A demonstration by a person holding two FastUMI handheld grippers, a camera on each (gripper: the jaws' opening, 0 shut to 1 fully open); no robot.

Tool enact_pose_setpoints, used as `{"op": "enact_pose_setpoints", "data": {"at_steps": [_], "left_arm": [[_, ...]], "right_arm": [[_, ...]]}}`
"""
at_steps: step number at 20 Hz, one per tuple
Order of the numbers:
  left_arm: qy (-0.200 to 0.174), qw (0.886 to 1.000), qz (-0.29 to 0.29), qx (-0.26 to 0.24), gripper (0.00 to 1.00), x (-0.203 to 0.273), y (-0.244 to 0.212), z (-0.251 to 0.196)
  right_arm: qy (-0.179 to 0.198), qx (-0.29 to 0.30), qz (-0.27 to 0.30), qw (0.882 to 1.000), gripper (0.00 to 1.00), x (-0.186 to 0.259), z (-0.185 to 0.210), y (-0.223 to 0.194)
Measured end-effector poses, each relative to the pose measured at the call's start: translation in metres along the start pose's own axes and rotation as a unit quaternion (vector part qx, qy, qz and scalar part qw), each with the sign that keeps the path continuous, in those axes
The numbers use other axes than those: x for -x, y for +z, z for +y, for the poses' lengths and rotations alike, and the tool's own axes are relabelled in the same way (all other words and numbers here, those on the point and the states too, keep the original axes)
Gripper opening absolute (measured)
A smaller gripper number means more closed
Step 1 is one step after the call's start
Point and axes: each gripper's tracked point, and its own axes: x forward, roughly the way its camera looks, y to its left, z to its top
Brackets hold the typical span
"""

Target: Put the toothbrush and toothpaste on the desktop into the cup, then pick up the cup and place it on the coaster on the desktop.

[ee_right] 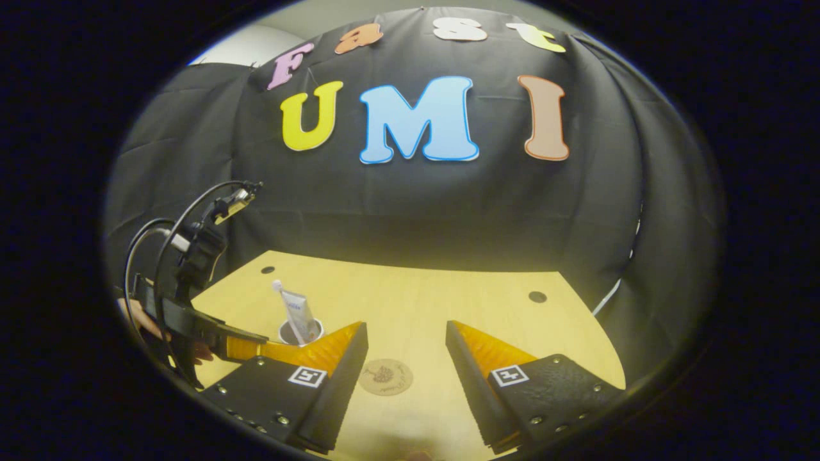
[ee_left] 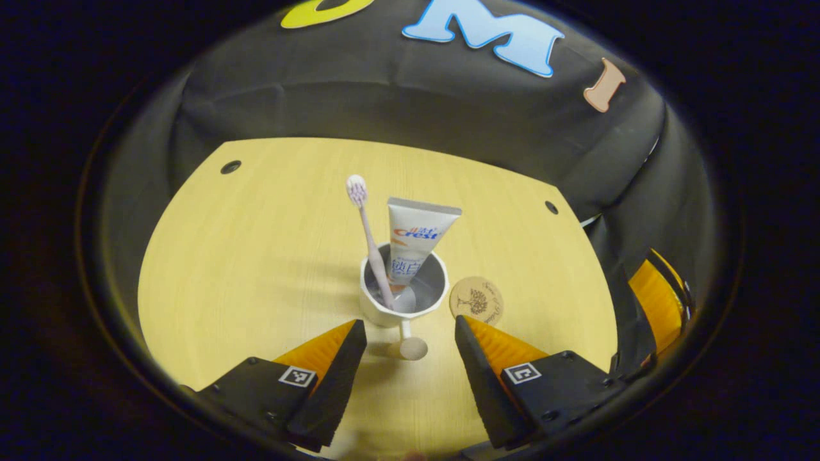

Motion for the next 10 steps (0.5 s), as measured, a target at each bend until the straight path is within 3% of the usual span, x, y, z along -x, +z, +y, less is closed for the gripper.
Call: {"op": "enact_pose_setpoints", "data": {"at_steps": [10], "left_arm": [[0.047,0.994,0.102,0.012,0.90,-0.057,-0.015,0.016]], "right_arm": [[-0.008,-0.023,0.047,0.999,0.80,0.010,-0.022,-0.034]]}}
